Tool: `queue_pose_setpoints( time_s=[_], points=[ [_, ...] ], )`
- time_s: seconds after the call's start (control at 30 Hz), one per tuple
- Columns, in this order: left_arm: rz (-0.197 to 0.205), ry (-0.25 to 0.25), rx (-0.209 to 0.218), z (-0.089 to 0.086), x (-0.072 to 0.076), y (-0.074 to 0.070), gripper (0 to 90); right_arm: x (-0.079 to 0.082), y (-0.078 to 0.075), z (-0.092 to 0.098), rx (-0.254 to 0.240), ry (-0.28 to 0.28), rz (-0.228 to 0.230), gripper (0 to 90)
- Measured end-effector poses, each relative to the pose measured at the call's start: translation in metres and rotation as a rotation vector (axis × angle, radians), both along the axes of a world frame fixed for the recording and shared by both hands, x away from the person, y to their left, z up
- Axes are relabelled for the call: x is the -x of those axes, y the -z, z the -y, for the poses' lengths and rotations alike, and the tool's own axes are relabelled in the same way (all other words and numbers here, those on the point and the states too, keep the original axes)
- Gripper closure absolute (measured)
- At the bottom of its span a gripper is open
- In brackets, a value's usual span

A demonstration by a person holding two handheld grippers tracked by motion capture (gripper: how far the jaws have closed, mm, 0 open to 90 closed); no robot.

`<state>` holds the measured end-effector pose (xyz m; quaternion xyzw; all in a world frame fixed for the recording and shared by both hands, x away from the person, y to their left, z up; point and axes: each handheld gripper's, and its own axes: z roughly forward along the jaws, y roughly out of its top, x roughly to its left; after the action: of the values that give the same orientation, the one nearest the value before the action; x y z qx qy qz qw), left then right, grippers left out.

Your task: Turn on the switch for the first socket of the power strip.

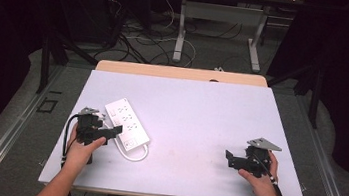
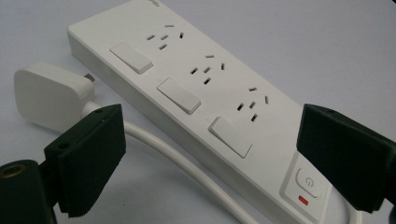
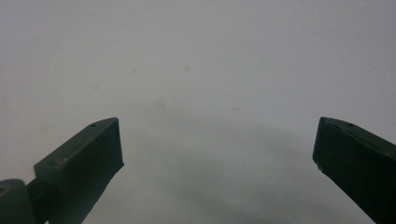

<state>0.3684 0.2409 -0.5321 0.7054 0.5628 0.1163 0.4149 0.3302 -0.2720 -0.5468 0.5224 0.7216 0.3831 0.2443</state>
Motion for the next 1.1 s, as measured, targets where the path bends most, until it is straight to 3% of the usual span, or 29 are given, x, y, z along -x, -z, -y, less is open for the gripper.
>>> queue_pose_setpoints(
  time_s=[0.5,1.1],
  points=[
    [0.002,0.023,-0.016,0.0038,0.0014,0.0019,8.1,0.0000,-0.0004,0.0002,-0.001,0.002,0.002,0.8],
    [0.020,-0.003,-0.009,0.0012,0.0012,0.0025,8.1,-0.0002,-0.0003,0.0001,0.000,0.002,0.002,0.8]
  ],
)
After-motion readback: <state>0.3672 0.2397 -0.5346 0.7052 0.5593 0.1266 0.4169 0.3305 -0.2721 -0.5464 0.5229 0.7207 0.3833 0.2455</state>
